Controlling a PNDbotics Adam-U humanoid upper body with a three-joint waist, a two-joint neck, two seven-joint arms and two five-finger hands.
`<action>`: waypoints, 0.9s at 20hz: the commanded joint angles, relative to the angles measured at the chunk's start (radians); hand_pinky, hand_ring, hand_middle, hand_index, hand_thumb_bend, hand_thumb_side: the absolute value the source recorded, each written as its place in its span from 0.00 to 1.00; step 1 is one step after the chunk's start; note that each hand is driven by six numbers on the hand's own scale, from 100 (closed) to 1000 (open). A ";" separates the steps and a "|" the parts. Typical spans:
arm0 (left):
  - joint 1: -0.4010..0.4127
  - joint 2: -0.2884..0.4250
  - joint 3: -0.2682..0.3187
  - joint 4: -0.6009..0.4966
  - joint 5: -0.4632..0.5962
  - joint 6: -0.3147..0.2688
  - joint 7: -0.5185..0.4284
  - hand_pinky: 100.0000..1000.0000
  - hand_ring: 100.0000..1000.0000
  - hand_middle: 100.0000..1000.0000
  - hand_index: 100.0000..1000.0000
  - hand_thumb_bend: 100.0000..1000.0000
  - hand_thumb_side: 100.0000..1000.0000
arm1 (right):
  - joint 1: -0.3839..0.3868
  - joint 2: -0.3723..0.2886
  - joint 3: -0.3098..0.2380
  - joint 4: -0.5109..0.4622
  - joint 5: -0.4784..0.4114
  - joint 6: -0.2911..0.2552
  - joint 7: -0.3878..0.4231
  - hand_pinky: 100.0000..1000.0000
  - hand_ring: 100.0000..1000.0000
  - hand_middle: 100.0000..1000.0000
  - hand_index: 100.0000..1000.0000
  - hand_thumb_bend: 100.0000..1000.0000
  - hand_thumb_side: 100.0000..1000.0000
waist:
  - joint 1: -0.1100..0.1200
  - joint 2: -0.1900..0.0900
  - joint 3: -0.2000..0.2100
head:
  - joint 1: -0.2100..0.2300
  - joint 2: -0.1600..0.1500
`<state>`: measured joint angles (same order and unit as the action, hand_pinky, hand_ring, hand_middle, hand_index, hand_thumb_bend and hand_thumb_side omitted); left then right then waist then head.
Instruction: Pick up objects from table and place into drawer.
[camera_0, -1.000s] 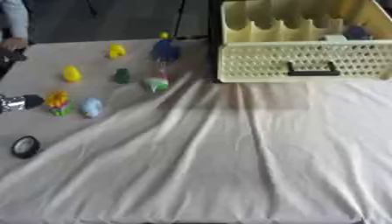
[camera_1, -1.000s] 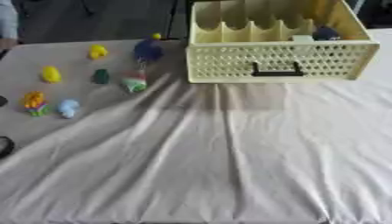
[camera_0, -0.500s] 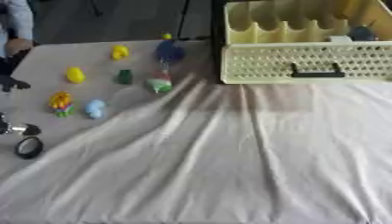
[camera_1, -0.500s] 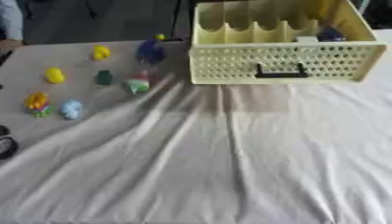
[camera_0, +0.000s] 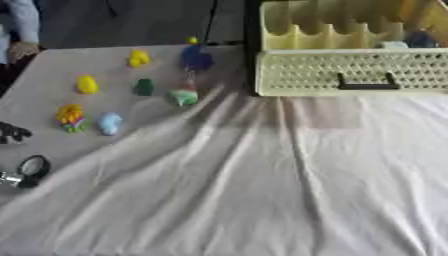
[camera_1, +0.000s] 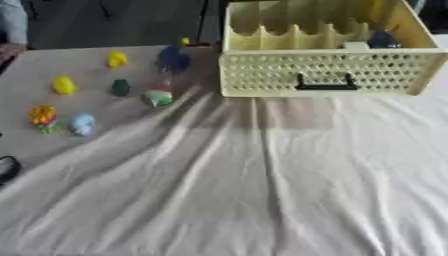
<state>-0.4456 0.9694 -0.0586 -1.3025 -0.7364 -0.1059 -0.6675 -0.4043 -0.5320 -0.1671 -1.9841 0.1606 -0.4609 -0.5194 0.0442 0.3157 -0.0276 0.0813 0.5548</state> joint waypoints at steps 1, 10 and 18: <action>0.005 0.043 0.017 0.000 0.010 0.005 0.054 0.71 0.82 0.82 0.97 0.64 0.67 | -0.006 -0.010 -0.013 -0.016 0.006 0.004 0.003 0.23 0.32 0.29 0.77 0.00 0.73 | -0.005 -0.014 0.002 | 0.000 -0.014; 0.029 0.018 0.024 0.013 0.048 0.025 0.183 0.67 0.80 0.80 0.95 0.46 0.69 | 0.012 0.001 -0.024 -0.016 0.015 0.015 -0.001 0.23 0.32 0.29 0.77 0.00 0.73 | -0.018 -0.013 0.001 | 0.076 -0.005; 0.022 0.001 0.018 0.031 0.058 0.035 0.214 0.66 0.79 0.79 0.94 0.38 0.66 | 0.017 0.011 -0.025 -0.016 0.022 0.023 0.002 0.23 0.32 0.29 0.77 0.00 0.74 | -0.026 -0.010 -0.004 | 0.087 -0.012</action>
<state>-0.4114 0.9432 -0.0521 -1.2700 -0.6789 -0.0720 -0.4606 -0.3787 -0.5049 -0.1812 -1.9841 0.1667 -0.4411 -0.5170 0.0175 0.3214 -0.0310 0.1656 0.5509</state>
